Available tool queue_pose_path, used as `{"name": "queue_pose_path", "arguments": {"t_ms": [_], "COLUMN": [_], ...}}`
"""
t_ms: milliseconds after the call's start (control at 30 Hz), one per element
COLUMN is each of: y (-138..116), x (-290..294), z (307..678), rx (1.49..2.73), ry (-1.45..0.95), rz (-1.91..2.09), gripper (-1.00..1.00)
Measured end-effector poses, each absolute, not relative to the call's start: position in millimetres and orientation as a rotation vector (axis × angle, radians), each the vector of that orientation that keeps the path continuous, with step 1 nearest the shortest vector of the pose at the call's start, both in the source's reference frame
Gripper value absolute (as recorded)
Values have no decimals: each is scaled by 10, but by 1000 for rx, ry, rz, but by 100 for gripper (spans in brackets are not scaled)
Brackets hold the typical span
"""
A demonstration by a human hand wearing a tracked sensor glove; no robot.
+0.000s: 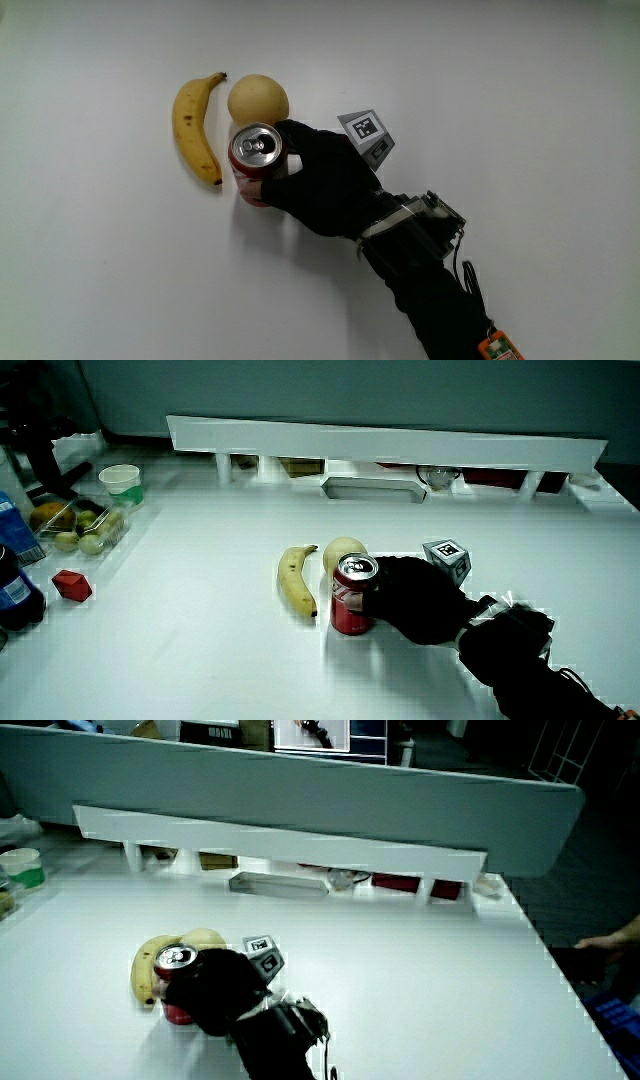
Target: Place cola
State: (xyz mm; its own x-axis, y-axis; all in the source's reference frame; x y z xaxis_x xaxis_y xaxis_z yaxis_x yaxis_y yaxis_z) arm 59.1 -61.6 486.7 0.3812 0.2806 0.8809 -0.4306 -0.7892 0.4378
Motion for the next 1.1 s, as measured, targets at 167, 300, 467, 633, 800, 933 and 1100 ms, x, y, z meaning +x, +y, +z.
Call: {"name": "queue_pose_path", "arguments": {"t_ms": [167,300,467,633,800,933,1100], "y": [-596,-583,-557,-484,-353,-192,44], "x": [580,577,614,728,908,1091,1322], "z": [4868,4881,4937,4876,4676,4446,4112], "rx": [1990,1989,1968,1859,1904,1956,1961], "ry": [-140,-136,-128,-159,-170,-174,-153], "rz": [1463,1467,1450,1440,1376,1274,1140], "gripper": [-5,-25,-50,-75,-100,-100,-100]}}
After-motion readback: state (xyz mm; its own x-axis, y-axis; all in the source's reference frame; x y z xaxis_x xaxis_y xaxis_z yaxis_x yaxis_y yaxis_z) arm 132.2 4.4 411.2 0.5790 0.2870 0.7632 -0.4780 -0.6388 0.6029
